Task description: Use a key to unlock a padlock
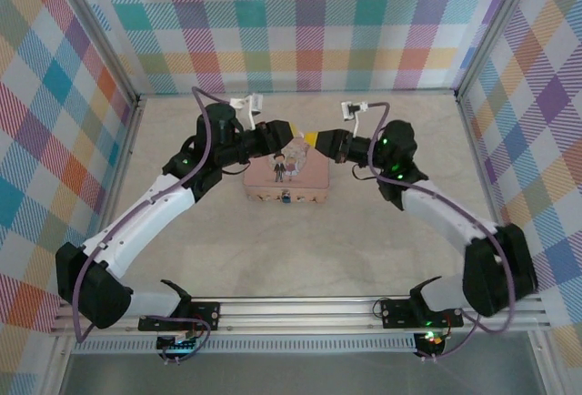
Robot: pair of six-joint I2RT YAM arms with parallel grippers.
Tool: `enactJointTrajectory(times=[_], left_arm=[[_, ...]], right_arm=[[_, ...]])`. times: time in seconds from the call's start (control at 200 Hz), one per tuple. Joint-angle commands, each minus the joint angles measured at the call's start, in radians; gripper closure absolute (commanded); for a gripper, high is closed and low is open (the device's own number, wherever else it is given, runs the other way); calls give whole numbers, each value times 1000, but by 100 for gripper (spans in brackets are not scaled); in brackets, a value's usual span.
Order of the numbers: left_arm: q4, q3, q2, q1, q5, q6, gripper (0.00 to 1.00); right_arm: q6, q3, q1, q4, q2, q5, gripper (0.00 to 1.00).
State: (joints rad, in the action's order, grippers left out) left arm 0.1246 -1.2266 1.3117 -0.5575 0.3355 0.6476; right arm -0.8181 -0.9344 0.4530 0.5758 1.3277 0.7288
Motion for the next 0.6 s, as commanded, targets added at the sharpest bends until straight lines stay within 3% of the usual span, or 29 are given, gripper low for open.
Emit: enactJointTrajectory(times=[0.0,0.155,0.28,0.47,0.595], left_arm=[[84,18,-54,17,-94,6,58],[109,48,-68,43,-115,48,52],[125,49,-74,57,-134,69,38],[145,-3,-40,60,-127,68,35],[144,-37,-20,70,-119,60,35]], right_arm=[[480,-130,20,-536,-87,-164,100],[732,-257,54,-728,-101,-428,100],[906,-327,98,-745,-84,-604,100],[1209,-327,178,-586,-38,-849,100],[1430,-269,243,-366,7,-1023,100]])
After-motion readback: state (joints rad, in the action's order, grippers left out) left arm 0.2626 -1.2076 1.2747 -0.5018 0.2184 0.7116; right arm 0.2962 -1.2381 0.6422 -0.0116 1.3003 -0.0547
